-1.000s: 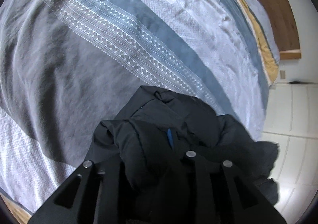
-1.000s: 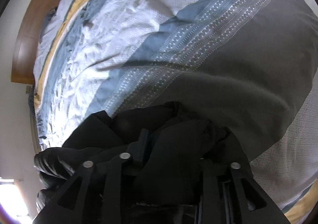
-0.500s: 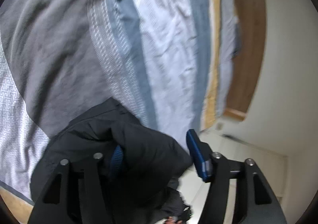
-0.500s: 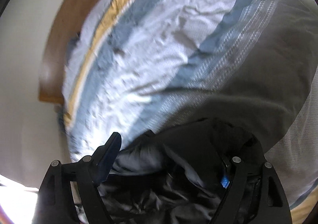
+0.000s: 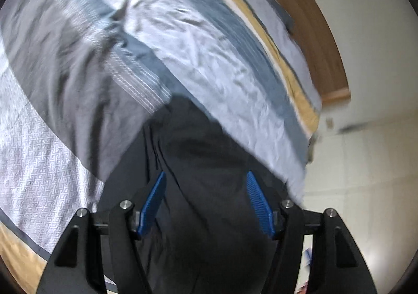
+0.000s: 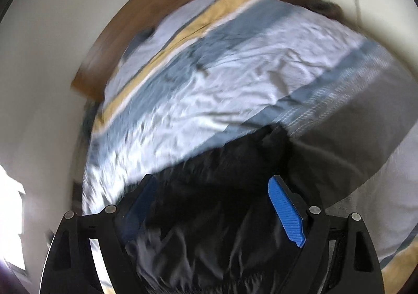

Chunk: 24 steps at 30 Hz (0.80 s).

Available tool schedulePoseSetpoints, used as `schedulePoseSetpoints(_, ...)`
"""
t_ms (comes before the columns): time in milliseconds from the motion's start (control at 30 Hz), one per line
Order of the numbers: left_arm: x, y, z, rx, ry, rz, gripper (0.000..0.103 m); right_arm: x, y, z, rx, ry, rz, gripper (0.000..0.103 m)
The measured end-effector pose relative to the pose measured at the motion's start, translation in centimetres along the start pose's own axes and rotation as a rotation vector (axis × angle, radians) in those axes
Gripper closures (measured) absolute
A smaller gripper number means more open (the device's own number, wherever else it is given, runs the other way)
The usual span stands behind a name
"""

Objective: Fold large clothes

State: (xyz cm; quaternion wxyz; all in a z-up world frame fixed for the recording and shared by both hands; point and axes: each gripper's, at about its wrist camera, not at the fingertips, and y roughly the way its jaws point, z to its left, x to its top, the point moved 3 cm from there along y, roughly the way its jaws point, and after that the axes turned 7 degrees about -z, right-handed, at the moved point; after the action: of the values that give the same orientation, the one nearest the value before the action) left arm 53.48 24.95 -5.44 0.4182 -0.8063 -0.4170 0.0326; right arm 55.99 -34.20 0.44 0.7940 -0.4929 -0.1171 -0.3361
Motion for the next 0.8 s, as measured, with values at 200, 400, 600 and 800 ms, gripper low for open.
schedulePoseSetpoints(200, -8.0, 2.8, -3.7, -0.042, 0.140, 0.042, 0.041, -6.2, 2.4, 3.6, 0.007, -0.153, 0.037, 0.017)
schedulePoseSetpoints(400, -12.3, 6.9, -7.9, -0.034, 0.330, 0.077, 0.041, -8.1, 5.3, 6.2, 0.025, -0.283, 0.062, 0.017)
schedulePoseSetpoints(600, -10.6, 14.4, -11.1, 0.107, 0.503, 0.064, 0.037, -6.3, 11.5, 6.6, -0.038, -0.367, 0.071, 0.007)
schedulePoseSetpoints(800, -8.0, 21.0, -13.7, 0.232, 0.566, 0.057, 0.033, -3.0, 17.4, 5.4, -0.089, -0.318, 0.097, 0.006)
